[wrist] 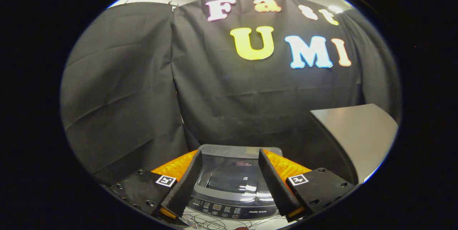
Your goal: Put the clothes into the washing machine and then close the washing machine lid.
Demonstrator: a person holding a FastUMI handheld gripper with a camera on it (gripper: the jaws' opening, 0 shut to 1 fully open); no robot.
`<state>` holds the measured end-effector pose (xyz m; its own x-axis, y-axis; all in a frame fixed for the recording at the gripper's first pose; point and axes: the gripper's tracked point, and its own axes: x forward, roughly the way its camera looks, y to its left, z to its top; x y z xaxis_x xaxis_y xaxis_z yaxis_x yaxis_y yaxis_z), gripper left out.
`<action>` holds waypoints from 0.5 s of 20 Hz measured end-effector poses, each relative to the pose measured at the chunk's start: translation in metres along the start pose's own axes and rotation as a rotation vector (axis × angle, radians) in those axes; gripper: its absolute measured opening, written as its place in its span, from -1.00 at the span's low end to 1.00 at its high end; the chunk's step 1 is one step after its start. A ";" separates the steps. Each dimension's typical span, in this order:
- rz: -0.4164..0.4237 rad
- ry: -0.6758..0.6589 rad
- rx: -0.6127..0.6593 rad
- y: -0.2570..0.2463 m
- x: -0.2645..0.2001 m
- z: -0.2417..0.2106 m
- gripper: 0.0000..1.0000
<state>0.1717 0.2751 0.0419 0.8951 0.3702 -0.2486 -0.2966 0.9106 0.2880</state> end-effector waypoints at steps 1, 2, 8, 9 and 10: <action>-0.011 -0.031 -0.003 -0.008 -0.016 0.004 0.95; -0.020 -0.055 -0.005 -0.021 -0.031 0.007 0.95; -0.115 -0.196 -0.082 -0.097 -0.117 0.022 0.95; -0.140 -0.211 -0.093 -0.110 -0.129 0.024 0.95; -0.161 -0.218 -0.109 -0.122 -0.142 0.024 0.95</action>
<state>0.0884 0.1066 0.0645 0.9806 0.1814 -0.0748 -0.1680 0.9732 0.1571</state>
